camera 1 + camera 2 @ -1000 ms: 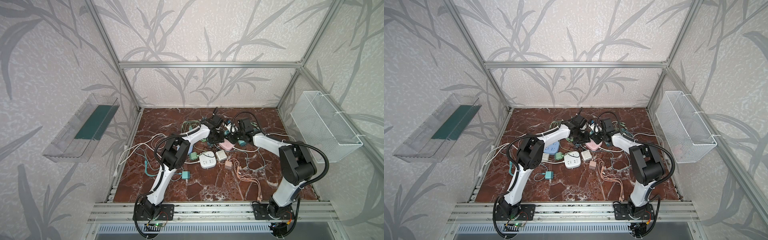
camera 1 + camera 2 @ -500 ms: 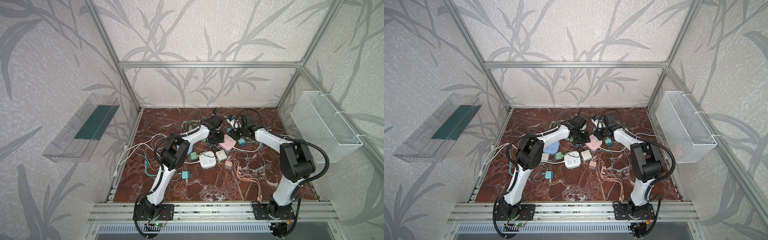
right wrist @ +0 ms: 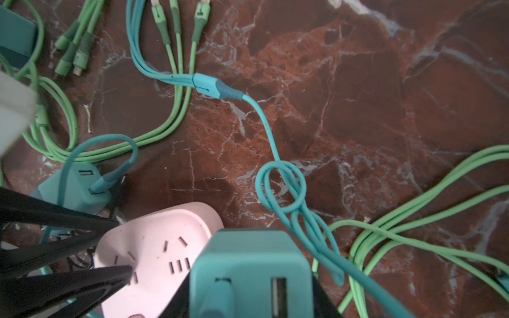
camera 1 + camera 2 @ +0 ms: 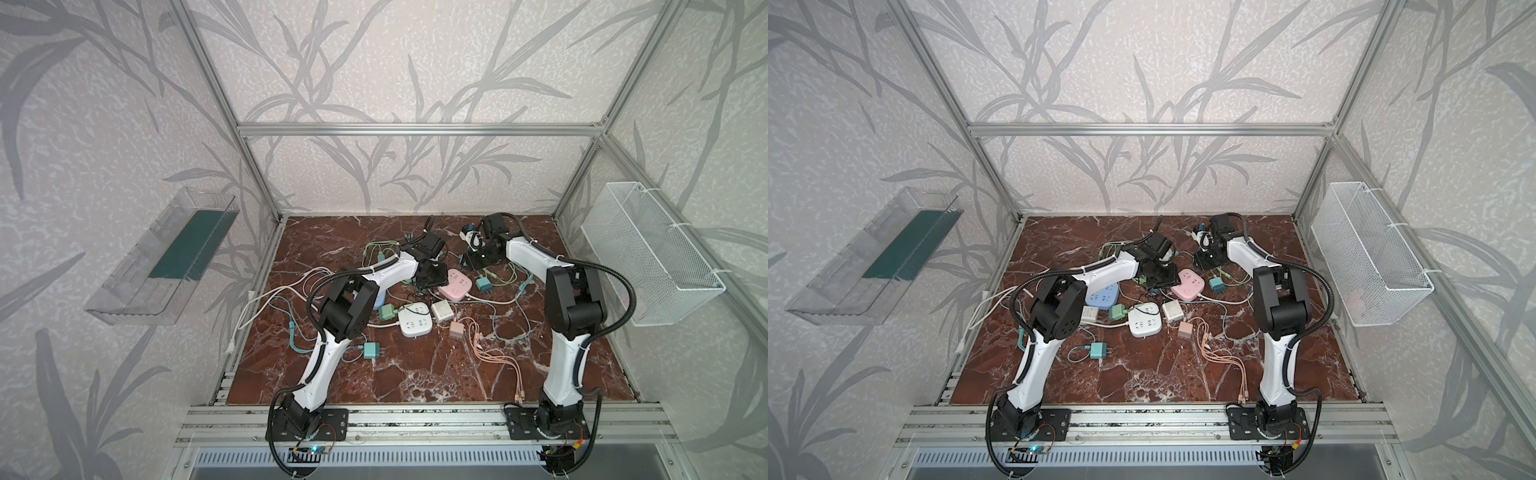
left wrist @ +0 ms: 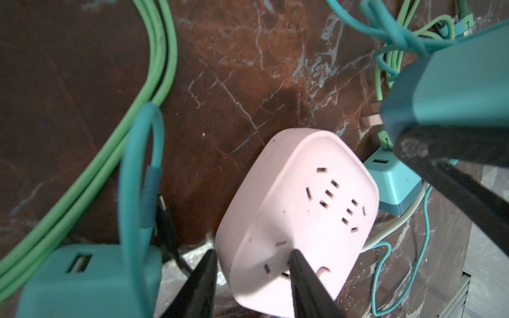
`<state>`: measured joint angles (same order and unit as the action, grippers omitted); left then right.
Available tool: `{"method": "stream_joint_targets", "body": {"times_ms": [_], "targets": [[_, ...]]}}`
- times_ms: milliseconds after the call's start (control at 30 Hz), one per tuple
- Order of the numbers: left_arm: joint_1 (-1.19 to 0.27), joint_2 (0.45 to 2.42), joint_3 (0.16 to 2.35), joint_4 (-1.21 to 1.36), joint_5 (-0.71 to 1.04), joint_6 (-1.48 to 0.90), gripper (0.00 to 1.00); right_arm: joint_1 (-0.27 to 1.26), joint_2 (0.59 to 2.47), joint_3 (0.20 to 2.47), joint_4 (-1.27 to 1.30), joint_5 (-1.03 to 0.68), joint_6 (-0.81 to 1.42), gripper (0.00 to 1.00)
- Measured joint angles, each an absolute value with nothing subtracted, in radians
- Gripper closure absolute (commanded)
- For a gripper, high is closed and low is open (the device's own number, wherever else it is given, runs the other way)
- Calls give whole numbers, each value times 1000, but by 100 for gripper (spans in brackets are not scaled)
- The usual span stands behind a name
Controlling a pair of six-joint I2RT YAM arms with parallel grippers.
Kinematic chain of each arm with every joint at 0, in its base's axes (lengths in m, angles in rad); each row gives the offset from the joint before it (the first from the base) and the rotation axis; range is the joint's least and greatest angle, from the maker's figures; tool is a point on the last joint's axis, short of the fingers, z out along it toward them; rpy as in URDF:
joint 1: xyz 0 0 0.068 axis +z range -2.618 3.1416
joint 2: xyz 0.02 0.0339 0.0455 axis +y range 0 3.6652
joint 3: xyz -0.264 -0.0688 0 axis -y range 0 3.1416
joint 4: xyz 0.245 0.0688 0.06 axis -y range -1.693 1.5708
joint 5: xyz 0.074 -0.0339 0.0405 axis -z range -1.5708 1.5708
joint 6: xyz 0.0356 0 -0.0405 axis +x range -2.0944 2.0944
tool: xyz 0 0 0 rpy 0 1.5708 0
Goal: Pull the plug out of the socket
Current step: 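Lower the teal charger onto the table beside the strip with the right gripper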
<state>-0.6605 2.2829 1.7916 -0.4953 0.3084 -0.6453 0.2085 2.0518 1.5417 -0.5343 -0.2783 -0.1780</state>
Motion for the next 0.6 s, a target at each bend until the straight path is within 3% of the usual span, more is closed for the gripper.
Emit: {"method": "stream_joint_targets", "body": {"times_ms": [600], "targets": [[-661,2271,1773,-476,281,-647,56,200,2111,1601,-654,-279,-126,77]]}}
